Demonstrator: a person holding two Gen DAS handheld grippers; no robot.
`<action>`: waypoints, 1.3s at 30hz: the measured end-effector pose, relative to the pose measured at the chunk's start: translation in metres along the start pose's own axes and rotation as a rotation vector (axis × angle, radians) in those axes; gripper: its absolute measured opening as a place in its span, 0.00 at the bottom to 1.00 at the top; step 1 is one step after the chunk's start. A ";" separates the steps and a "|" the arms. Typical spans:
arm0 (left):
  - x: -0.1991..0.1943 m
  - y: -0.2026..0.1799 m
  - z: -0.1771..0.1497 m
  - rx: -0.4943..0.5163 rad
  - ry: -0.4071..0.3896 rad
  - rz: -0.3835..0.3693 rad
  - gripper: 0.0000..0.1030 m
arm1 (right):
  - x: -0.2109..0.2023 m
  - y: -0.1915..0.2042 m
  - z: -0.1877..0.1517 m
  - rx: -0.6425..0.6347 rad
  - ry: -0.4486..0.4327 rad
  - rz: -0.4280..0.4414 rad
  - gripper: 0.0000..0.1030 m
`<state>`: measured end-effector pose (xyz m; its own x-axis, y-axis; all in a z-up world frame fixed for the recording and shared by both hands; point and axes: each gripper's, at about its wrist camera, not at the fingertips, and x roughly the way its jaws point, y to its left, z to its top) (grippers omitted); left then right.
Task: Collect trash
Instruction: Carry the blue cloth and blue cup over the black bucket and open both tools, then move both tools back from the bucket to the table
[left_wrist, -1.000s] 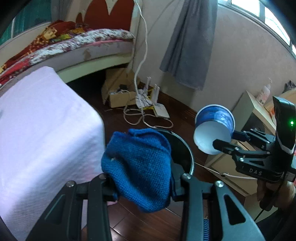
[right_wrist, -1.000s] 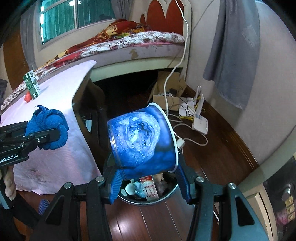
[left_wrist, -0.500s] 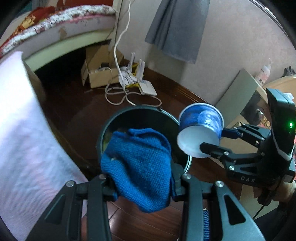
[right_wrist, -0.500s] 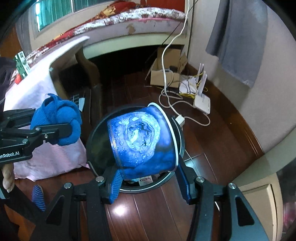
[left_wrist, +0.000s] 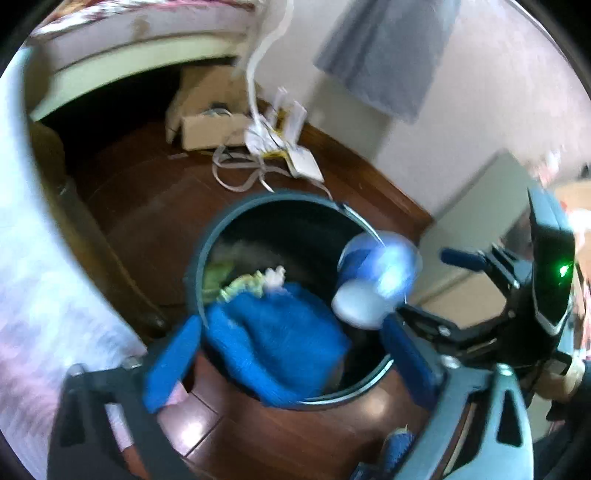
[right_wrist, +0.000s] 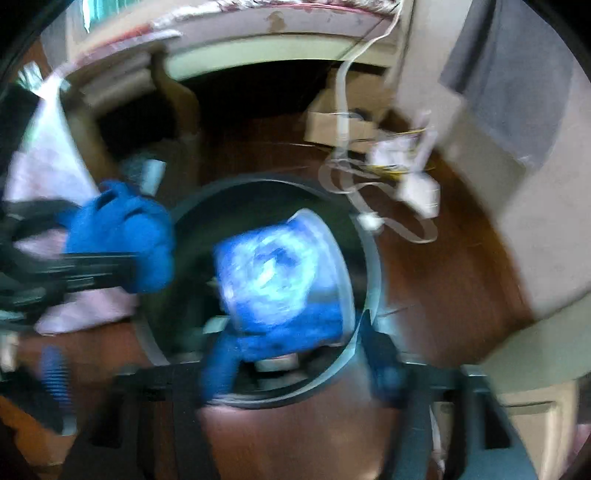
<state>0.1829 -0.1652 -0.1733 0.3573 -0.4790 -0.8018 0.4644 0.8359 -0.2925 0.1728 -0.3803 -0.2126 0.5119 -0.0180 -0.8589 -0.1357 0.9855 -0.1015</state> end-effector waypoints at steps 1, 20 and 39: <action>-0.002 0.002 -0.002 -0.011 -0.004 0.024 0.98 | -0.001 -0.002 -0.001 0.007 0.001 0.006 0.95; -0.104 0.002 -0.014 -0.056 -0.185 0.205 0.98 | -0.076 0.009 0.014 0.169 -0.090 -0.043 0.95; -0.209 0.059 -0.038 -0.163 -0.336 0.364 0.98 | -0.158 0.119 0.061 0.110 -0.279 0.082 0.95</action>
<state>0.1051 -0.0051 -0.0424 0.7253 -0.1865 -0.6627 0.1389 0.9825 -0.1245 0.1276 -0.2497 -0.0584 0.7185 0.0940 -0.6892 -0.1013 0.9944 0.0300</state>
